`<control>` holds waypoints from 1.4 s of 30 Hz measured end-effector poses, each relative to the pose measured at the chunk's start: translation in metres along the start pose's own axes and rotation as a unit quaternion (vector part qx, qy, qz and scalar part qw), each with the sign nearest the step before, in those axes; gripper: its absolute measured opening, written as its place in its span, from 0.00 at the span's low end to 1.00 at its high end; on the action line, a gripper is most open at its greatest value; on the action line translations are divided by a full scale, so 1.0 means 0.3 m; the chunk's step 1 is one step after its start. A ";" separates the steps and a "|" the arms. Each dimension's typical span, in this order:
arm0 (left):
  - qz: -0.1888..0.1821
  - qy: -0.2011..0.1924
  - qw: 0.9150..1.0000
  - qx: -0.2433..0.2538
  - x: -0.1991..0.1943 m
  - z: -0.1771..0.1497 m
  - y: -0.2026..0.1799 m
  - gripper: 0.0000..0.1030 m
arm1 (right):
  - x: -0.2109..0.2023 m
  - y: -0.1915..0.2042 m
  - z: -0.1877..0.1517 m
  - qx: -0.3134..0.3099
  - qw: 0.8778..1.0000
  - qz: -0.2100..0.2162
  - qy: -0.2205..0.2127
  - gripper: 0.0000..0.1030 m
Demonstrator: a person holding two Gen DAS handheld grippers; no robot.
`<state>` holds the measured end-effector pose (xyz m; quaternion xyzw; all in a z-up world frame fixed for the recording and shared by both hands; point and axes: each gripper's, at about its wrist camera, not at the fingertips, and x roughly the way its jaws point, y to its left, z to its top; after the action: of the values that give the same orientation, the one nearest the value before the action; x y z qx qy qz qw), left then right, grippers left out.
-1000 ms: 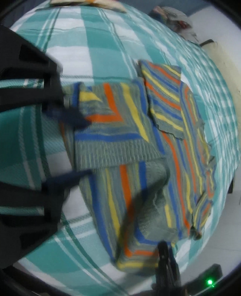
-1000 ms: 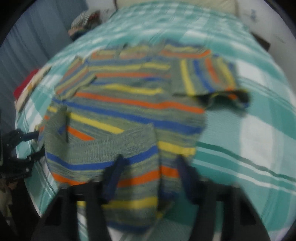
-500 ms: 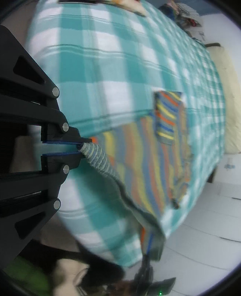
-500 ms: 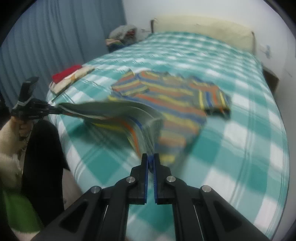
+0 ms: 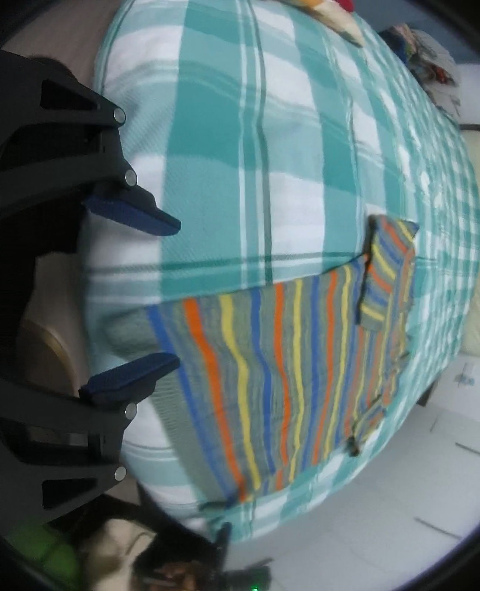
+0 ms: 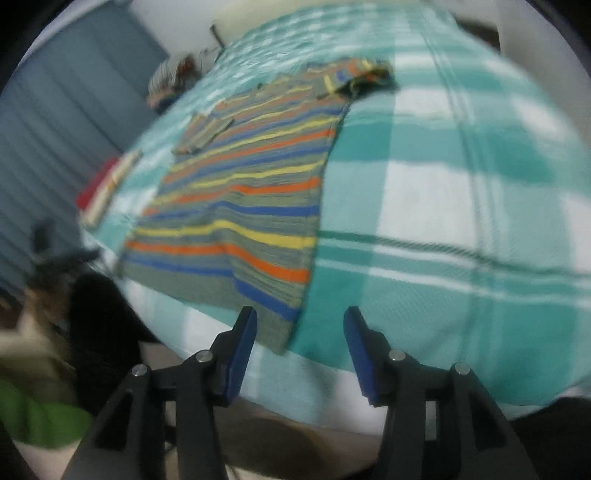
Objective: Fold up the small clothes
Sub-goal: 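Pull the hem away from the collar with both grippers, then release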
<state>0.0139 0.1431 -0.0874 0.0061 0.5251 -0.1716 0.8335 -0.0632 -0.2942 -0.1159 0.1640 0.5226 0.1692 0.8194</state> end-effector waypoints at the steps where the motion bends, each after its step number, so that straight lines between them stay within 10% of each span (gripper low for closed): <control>1: -0.006 0.017 1.000 -0.012 0.048 0.007 -0.008 0.67 | 0.040 -0.010 0.009 0.019 1.000 0.020 0.012 0.48; 3: -0.020 0.052 0.998 -0.031 0.131 0.005 -0.031 0.65 | 0.124 -0.021 0.009 0.041 0.997 0.048 0.035 0.48; 5: -0.009 0.057 0.998 -0.008 0.156 -0.001 -0.071 0.04 | 0.190 0.005 -0.002 0.027 0.996 0.068 0.050 0.22; 6: -0.025 0.063 0.998 -0.003 0.150 -0.005 -0.082 0.04 | 0.203 0.029 0.000 0.012 0.997 0.066 0.048 0.04; 12: -0.060 0.028 0.997 -0.029 -0.017 -0.037 -0.011 0.04 | 0.021 0.100 0.009 -0.019 0.998 0.052 0.024 0.06; 21: 0.019 0.092 0.996 0.011 0.137 -0.051 -0.084 0.05 | 0.217 -0.006 -0.057 0.022 0.995 -0.006 0.094 0.05; 27: 0.068 0.066 0.995 0.015 0.043 -0.055 -0.096 0.29 | 0.168 0.009 -0.074 0.012 0.995 -0.022 0.097 0.14; 34: 0.142 -0.095 0.985 0.017 -0.258 0.098 -0.102 0.65 | -0.082 0.015 0.059 -0.070 0.985 -0.157 0.034 0.51; 37: 0.096 -0.159 0.983 0.007 -0.265 0.211 -0.182 0.78 | -0.118 0.054 0.236 -0.134 0.965 -0.226 -0.012 0.56; 42: 0.037 -0.180 0.983 0.007 -0.042 0.292 -0.350 0.91 | 0.048 0.139 0.591 -0.202 0.956 -0.207 -0.055 0.59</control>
<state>0.0548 0.0310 -0.0193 -0.0003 0.3643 -0.1425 0.9203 0.0997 -0.2671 -0.0380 -0.1078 0.4541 0.0887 0.8799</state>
